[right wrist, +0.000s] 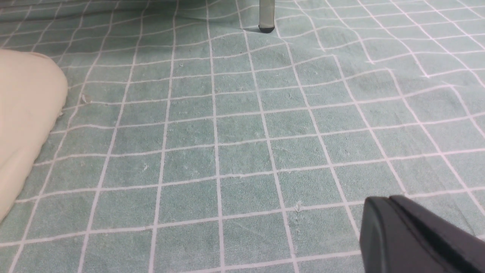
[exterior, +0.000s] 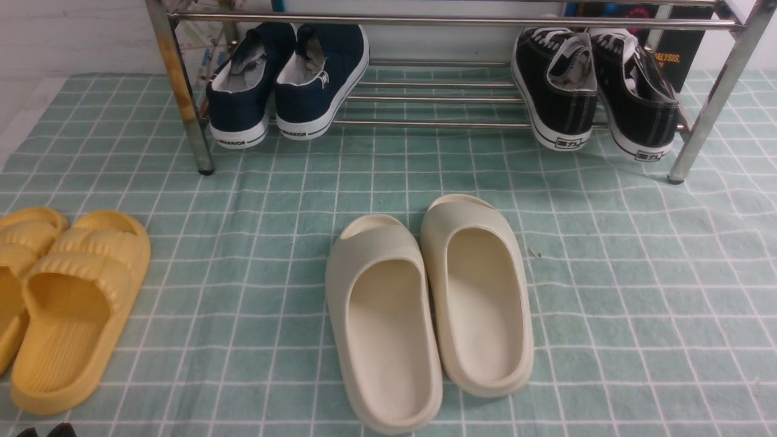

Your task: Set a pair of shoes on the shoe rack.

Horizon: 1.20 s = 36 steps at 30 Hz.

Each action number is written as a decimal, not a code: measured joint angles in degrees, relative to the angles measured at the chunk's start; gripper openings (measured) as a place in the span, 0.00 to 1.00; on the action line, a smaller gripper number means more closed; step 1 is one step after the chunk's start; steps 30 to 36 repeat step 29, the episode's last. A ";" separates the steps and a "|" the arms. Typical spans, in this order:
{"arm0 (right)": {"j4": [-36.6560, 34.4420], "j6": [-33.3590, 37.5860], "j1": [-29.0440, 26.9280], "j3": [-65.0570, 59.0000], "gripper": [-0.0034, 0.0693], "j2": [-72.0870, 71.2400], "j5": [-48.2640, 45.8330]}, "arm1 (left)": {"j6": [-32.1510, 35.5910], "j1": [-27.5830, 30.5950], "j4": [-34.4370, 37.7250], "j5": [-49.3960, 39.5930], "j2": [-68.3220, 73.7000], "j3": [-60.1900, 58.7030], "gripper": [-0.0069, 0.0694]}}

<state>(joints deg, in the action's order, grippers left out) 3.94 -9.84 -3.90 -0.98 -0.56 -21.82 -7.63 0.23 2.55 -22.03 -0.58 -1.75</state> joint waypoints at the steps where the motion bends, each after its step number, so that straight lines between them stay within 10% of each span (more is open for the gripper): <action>1: 0.00 0.00 0.00 0.00 0.08 0.00 0.00 | 0.00 0.00 0.00 0.00 0.00 0.00 0.40; 36: 0.00 0.00 0.00 0.00 0.10 0.00 -0.02 | 0.00 0.00 0.00 0.00 0.00 0.00 0.40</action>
